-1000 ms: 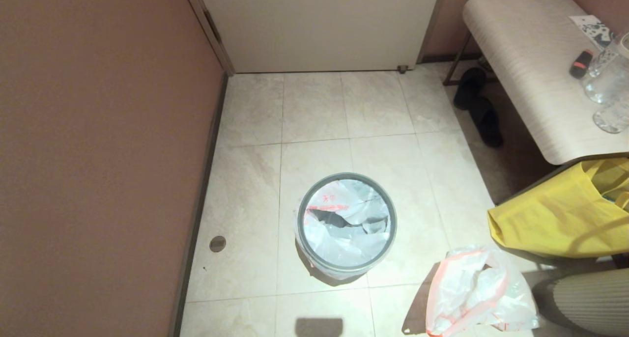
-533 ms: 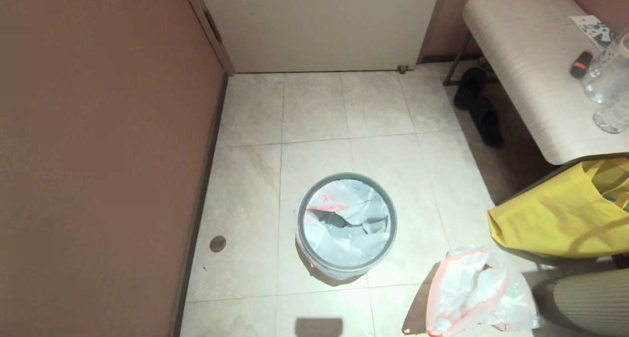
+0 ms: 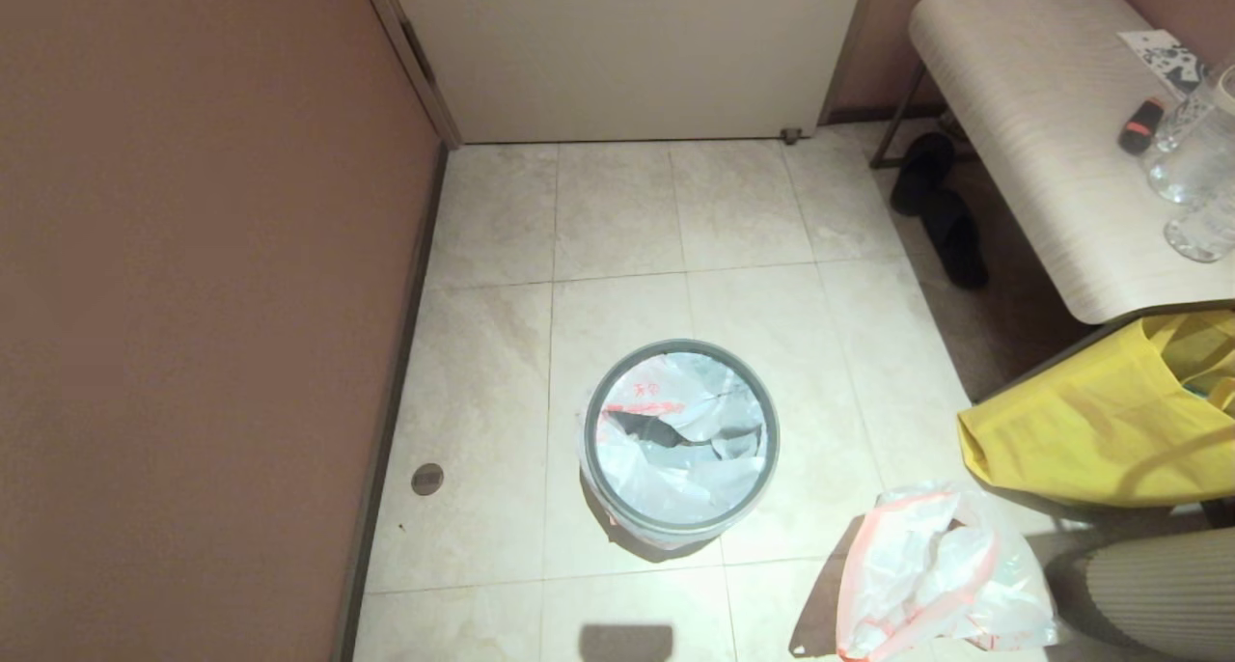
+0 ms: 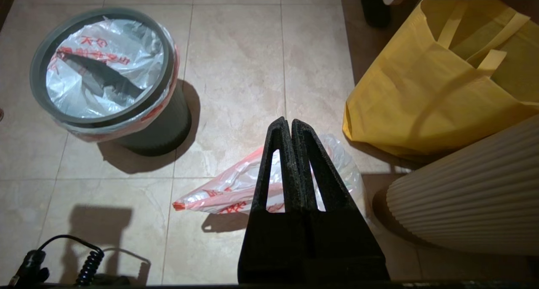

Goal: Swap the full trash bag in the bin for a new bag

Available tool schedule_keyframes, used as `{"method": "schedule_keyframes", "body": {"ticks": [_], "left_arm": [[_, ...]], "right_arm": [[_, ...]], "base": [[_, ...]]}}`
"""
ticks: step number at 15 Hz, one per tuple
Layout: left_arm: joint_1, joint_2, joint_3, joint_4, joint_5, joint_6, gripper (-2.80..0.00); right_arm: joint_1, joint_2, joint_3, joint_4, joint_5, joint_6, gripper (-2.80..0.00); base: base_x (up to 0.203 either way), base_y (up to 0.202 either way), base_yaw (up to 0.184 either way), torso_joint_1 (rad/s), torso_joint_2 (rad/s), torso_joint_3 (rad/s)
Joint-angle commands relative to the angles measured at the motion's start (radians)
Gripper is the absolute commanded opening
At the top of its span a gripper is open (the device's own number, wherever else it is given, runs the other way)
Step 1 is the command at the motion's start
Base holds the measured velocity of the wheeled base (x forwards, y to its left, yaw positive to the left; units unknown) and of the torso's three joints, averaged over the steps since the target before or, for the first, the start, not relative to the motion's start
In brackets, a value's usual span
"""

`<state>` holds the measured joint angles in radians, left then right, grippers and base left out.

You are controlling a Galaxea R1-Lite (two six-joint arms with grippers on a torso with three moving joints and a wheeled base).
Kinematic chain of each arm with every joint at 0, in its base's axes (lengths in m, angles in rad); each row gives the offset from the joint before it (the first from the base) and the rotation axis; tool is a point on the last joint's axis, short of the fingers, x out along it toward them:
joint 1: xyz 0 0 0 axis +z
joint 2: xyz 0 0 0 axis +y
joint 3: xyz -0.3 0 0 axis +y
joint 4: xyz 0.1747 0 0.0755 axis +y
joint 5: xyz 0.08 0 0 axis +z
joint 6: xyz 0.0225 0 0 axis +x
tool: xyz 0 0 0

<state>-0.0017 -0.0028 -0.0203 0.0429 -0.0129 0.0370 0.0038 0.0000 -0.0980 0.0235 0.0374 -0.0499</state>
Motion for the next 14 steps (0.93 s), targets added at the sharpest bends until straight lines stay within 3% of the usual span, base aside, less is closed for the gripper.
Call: {"method": "schedule_keyframes", "body": {"ticks": [1,5,9,14], "left_arm": [[0.000,0.004,0.008,-0.001,0.000,0.000,-2.80],[0.000,0.004,0.007,0.004,-0.012,0.006,-2.80],[0.000,0.004,0.008,-0.001,-0.017,-0.002,-2.80],[0.000,0.004,0.010,-0.003,-0.013,-0.005,-2.80]], "right_arm": [[0.001,0.002,0.086,-0.074,0.000,-0.017,-2.80],[0.001,0.002,0.098,-0.057,-0.012,-0.047,-2.80],[0.001,0.002,0.098,-0.040,-0.023,0.011,-2.80],[0.001,0.002,0.098,-0.040,-0.031,0.024,-2.80]], "base": [[0.000,0.000,0.000,0.000,0.00,0.000],[0.000,0.000,0.000,0.000,0.00,0.000],[0.000,0.000,0.000,0.000,0.00,0.000],[0.000,0.000,0.000,0.000,0.00,0.000]]}}
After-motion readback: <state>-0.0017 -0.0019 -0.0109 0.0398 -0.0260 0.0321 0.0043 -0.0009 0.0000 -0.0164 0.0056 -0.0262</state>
